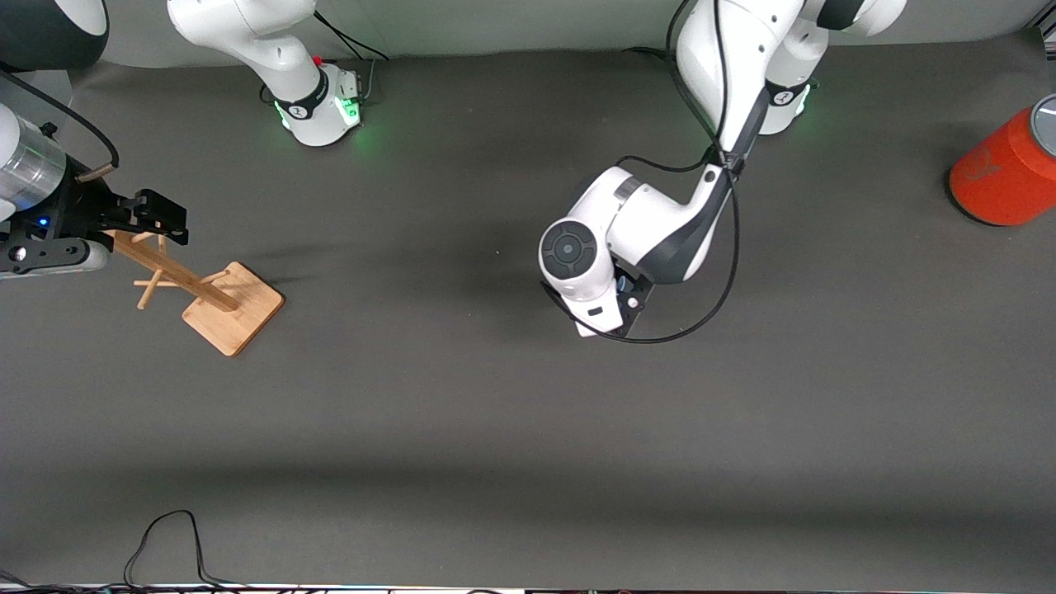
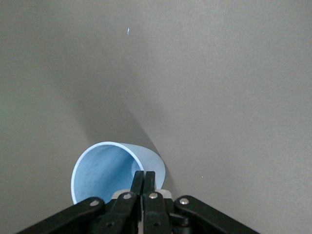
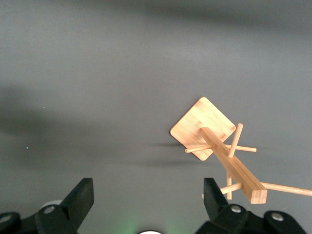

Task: Rotate and upright cup with both arms
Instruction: 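Carry the cup and set it upright on the table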

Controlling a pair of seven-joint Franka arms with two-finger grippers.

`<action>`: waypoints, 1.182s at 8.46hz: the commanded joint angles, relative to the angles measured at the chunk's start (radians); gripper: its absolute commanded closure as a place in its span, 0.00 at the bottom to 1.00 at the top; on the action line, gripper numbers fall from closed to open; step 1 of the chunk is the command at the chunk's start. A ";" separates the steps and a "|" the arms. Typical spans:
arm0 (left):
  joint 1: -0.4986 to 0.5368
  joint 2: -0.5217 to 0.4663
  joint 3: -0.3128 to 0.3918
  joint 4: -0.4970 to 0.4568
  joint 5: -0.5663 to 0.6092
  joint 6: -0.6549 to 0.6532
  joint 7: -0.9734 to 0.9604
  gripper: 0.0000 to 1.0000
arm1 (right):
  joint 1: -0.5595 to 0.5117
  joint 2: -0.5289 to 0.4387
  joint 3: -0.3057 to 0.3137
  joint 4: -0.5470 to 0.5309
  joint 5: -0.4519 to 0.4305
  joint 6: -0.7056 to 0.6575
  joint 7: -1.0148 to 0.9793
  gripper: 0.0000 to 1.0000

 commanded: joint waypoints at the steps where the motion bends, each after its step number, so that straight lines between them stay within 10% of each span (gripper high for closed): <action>1: -0.014 0.000 0.008 -0.009 0.011 0.019 -0.029 0.86 | -0.011 0.013 -0.018 0.023 0.016 -0.001 -0.037 0.00; 2: -0.018 0.000 0.008 -0.009 0.014 0.008 -0.018 0.01 | -0.014 0.011 -0.025 0.029 0.016 -0.001 -0.061 0.00; 10: 0.064 -0.125 0.014 0.011 -0.001 -0.157 0.260 0.00 | 0.007 0.034 -0.016 0.038 0.102 0.019 -0.047 0.00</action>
